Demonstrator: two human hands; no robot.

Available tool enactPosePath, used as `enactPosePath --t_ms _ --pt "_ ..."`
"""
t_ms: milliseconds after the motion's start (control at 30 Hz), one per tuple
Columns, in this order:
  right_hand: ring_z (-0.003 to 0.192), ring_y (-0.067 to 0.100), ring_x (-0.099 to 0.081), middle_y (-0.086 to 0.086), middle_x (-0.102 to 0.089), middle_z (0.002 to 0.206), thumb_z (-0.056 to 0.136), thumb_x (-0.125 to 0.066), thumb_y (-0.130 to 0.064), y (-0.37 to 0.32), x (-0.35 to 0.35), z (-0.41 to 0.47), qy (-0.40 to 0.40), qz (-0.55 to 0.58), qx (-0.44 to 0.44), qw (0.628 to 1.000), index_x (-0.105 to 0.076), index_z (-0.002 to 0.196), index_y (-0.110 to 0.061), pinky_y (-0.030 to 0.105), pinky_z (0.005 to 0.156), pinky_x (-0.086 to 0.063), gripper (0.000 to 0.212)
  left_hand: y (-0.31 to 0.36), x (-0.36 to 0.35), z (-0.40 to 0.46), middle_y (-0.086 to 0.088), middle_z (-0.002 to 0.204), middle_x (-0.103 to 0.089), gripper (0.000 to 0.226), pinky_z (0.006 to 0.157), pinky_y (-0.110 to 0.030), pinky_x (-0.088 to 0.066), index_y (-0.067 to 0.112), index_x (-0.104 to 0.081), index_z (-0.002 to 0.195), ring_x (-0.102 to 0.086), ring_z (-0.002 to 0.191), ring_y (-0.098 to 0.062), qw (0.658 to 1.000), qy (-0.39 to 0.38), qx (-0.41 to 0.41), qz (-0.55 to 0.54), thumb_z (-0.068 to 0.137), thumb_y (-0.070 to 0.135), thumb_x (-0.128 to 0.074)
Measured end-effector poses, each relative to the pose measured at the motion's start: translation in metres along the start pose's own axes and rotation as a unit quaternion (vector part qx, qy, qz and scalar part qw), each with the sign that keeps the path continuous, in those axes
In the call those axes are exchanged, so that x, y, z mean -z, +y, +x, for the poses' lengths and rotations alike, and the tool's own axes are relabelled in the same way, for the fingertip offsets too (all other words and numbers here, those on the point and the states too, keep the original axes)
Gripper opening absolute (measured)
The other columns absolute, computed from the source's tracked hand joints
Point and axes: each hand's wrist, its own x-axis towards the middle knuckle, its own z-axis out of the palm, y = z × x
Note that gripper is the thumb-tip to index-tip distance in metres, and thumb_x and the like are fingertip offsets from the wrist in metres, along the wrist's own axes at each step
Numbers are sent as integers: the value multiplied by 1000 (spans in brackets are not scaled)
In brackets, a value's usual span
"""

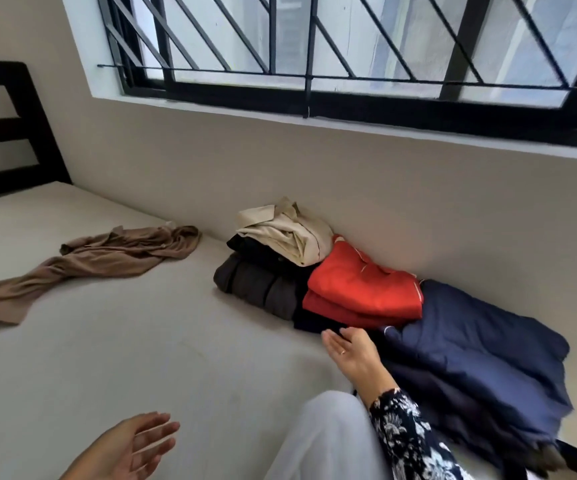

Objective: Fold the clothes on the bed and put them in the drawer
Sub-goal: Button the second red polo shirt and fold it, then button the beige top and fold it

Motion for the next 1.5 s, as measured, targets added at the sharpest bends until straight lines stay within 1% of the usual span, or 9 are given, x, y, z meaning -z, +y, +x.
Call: enactPosePath --t_ms 167,400,633,900,1033,1167,1367,1433,1500 --pt "78 29 -62 24 -60 88 96 -40 -1 4 -30 -21 -101 -162 -12 982 -49 92 2 29 60 -56 10 9 -14 -11 -12 88 -74 17 60 -30 -47 5 -64 98 -66 79 -26 997 -12 -53 47 96 18 -54" --pt "75 29 -65 21 -65 86 96 -46 -7 60 -85 -42 -191 -333 -63 921 -53 96 0 32 68 -52 9 30 30 -14 -10 112 -61 11 72 -29 -46 11 -58 100 -59 95 -25 976 101 -182 66 93 20 -60" --pt "72 26 -66 17 -67 83 94 -49 -9 132 -147 -56 -255 -347 -130 893 -55 92 -5 29 62 -54 8 62 78 -10 -1 77 -42 18 61 -26 -33 16 -47 87 -40 70 -16 955 167 -223 101 90 21 -64" --pt "70 25 -64 16 -66 83 93 -50 -9 215 -230 -40 -289 -446 -119 839 -57 90 -4 30 65 -52 9 122 148 29 -11 125 -53 44 83 -27 -38 7 -48 124 -52 111 -25 913 266 -242 193 87 23 -66" --pt "70 23 -59 14 -61 84 91 -51 -6 253 -301 5 -271 -475 13 837 -56 88 -4 29 64 -49 6 160 199 80 -14 135 -47 52 93 -31 -39 4 -46 130 -48 121 -28 861 331 -279 268 86 23 -68" --pt "95 19 -54 2 -57 102 87 -59 -12 271 -352 57 -287 -578 227 729 -57 106 -9 27 75 -43 20 183 251 127 -14 146 -41 71 102 -40 -39 8 -33 144 -42 130 -30 795 376 -282 384 87 33 -66" --pt "135 21 -41 2 -45 140 84 -68 -16 288 -401 145 -373 -661 314 570 -39 143 -12 23 103 -34 66 224 294 186 -7 149 -41 87 97 -39 -47 16 -25 151 -46 131 -26 708 414 -326 470 83 50 -66" --pt "136 24 -39 6 -42 146 85 -69 -27 291 -410 166 -357 -700 316 532 -30 148 -13 29 108 -34 74 237 296 204 -5 142 -49 75 86 -37 -52 16 -41 142 -56 119 -26 717 411 -310 469 82 52 -66" --pt "127 28 -48 8 -50 140 88 -63 -41 298 -411 178 -315 -766 350 439 -37 143 -14 35 101 -42 66 246 293 215 -8 111 -67 42 63 -28 -48 12 -61 108 -63 85 -22 720 406 -288 484 87 48 -62"
